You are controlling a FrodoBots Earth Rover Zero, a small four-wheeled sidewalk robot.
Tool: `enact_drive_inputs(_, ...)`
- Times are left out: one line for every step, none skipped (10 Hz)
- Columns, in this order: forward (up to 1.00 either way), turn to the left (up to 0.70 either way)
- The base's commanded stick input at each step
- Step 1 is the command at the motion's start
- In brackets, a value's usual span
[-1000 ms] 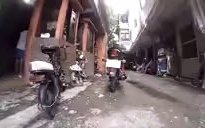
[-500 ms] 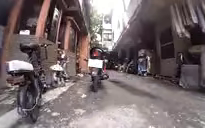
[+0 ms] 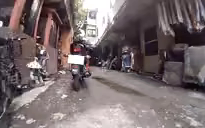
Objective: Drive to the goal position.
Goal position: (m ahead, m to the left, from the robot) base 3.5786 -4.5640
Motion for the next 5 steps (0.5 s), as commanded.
enact_drive_inputs(0.70, 0.27)
enact_drive_inputs(0.70, 0.27)
enact_drive_inputs(0.70, 0.27)
enact_drive_inputs(0.37, 0.14)
enact_drive_inputs(0.00, 0.00)
